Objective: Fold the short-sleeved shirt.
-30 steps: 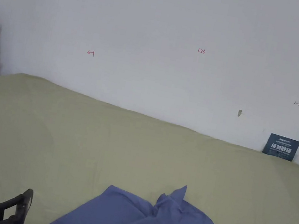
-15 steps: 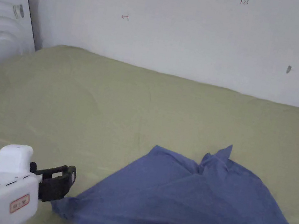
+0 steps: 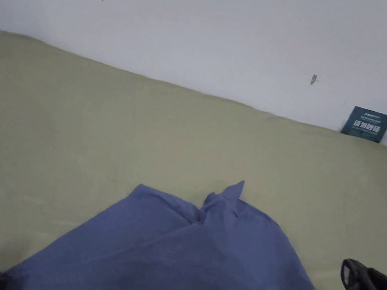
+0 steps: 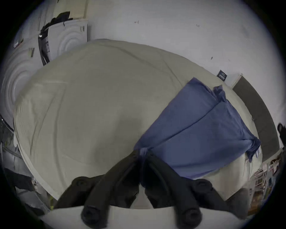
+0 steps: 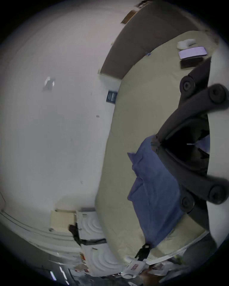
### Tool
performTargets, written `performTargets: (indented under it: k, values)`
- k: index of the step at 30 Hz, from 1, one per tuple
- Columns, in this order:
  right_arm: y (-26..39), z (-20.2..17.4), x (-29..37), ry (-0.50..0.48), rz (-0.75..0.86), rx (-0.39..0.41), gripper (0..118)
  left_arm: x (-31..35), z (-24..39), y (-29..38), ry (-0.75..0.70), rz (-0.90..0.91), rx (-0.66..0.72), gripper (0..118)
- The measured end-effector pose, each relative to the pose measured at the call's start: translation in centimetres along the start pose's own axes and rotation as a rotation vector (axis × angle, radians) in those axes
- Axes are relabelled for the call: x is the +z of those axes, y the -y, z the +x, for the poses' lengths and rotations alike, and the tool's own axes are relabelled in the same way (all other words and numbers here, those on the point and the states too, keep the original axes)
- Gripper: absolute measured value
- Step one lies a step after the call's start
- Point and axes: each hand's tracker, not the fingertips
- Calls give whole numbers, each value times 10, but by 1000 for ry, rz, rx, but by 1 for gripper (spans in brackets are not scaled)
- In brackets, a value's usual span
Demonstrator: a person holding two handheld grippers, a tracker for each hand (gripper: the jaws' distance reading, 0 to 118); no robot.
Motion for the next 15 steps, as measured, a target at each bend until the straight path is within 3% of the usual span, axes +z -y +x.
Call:
performTargets:
  k: [3,6,7,8,9,10,11,13,14,15]
  values:
    - [-31,17,-85,-166,-89,18,0,0,5,1,15,-5,-16,6]
    - [-60,33,-188,-237,-272,44,1,0,1,-4,25,-16,13,6]
    - [-66,36,-220,-245,-313,54,15,0,1,-2,32,-17,34,6]
    - [-72,40,-250,-284,-382,55,47,-2,-3,-6,39,-25,49,6]
    - [-77,43,-280,-342,-505,15,90,-3,-4,-7,38,-28,55,6]
    - [-78,39,-307,-370,-632,-5,118,-3,-3,-6,39,-27,54,6]
    - [-76,35,-324,-353,-736,16,113,-4,-1,-7,39,-27,53,6]
    - [-66,29,-354,-350,-706,99,105,-8,-4,-12,35,-38,34,6]
    - [-64,22,-357,-299,-691,159,105,-8,-2,-12,34,-35,32,6]
    - [-58,20,-365,-279,-689,167,105,-8,-1,-12,34,-38,29,6]
